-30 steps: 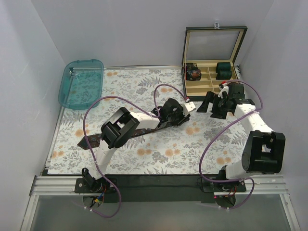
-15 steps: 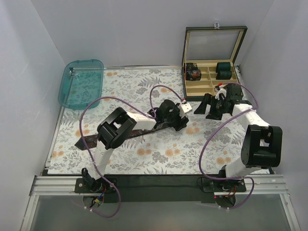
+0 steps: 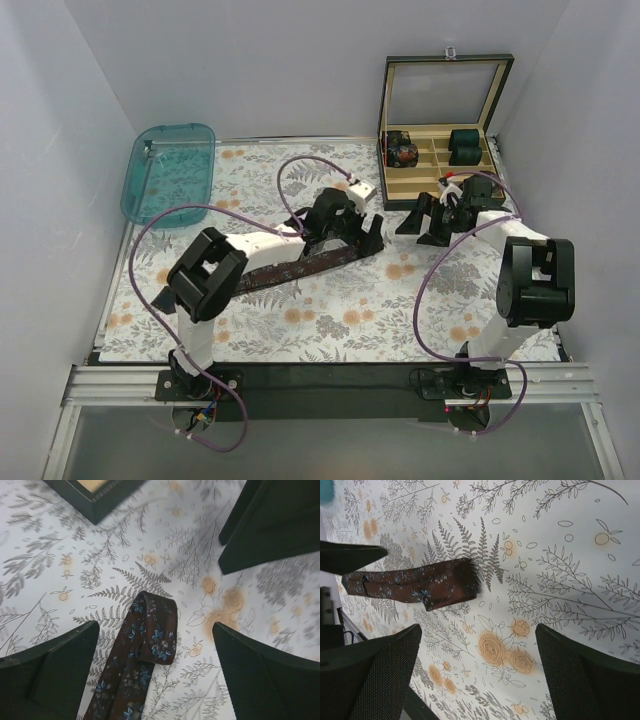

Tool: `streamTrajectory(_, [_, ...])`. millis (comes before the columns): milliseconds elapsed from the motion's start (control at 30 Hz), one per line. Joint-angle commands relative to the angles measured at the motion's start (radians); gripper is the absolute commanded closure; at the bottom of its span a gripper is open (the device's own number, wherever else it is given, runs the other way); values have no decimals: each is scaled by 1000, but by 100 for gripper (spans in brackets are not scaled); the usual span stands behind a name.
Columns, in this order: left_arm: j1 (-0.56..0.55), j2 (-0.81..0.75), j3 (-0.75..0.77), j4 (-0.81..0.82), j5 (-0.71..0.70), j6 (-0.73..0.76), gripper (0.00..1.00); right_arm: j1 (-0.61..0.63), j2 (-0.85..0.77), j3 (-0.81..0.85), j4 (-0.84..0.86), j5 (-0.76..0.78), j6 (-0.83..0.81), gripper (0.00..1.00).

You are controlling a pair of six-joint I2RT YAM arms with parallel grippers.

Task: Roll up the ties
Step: Roll the tie

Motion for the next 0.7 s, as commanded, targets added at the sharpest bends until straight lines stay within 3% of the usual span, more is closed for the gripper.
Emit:
streamTrajectory(0, [7,-164,-46,-57,-84,-216,12,19,41,52,72,-68,5,15])
streamTrajectory(33, [7,-180,-57,-65,-89,-250,14,21,50,59,77,-77,3,16])
streamTrajectory(67, [8,-190,-65,-88,-95,-293,25,25,66,61,91,-82,5,16])
streamTrajectory(100, [8,-204,-82,-97,-81,-342,30,28,73,63,97,-89,5,17])
streamTrajectory(167, [8,-217,-98,-113,-46,-332,32,27,93,70,106,-112,11,18])
streamTrajectory(300, [8,-258,-175,-131,-80,-133,14,59,95,73,108,-111,-9,19])
streamTrajectory(433, [16,-257,-201,-139,-104,74,6,68,87,55,108,-109,-18,19])
streamTrajectory(667, [28,-180,-191,-125,-69,190,3,76,70,38,106,-123,-28,19])
